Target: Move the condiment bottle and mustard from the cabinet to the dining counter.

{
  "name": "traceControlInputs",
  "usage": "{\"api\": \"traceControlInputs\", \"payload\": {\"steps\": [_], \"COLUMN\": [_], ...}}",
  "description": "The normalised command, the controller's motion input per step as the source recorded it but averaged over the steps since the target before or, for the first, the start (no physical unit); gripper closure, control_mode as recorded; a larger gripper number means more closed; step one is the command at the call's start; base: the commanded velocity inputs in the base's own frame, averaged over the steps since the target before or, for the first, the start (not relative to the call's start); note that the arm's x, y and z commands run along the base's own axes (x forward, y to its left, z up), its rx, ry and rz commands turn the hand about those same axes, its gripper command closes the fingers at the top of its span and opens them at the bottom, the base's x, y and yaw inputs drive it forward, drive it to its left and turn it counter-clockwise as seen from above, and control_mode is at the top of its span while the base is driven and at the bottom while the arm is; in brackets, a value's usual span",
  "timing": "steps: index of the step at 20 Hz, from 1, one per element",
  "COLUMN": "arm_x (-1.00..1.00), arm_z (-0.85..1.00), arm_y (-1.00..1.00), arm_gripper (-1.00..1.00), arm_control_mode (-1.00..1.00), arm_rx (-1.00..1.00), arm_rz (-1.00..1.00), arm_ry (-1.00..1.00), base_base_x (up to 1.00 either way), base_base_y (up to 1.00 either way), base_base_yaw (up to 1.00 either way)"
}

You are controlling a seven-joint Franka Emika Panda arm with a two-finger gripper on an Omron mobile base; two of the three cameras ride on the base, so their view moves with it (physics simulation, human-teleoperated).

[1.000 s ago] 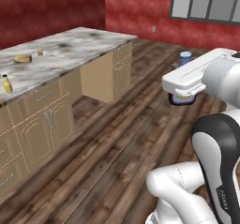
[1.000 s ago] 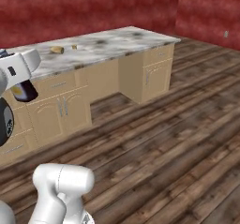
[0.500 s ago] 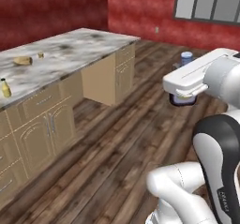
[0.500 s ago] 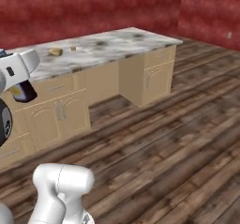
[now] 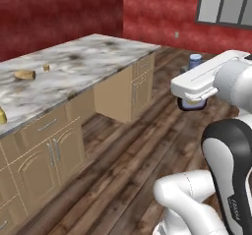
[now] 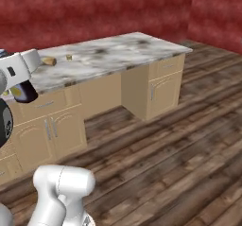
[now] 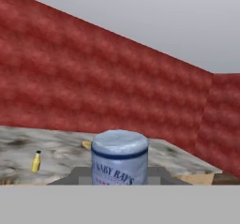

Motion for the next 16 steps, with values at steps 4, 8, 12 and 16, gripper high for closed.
{"api": "traceControlInputs", "payload": {"steps": [4, 8, 12, 16], "arm_x": [0.00, 0.00, 0.00, 0.00], "arm_z": [0.00, 0.00, 0.00, 0.00], "arm_y": [0.00, 0.00, 0.00, 0.00], "arm_gripper": [1.00, 1.00, 1.00, 1.00], "arm_control_mode": [1.00, 1.00, 1.00, 1.00], "arm_rx": [0.00, 0.00, 0.00, 0.00], "arm_rz": [0.00, 0.00, 0.00, 0.00], "arm_ry": [0.00, 0.00, 0.00, 0.00], "base_base_x": [1.00, 1.00, 0.96, 0.71], "base_base_y": [-0.02, -0.20, -0.23, -0.39], "base_base_yaw": [0.41, 0.70, 0.78, 0.52]}}
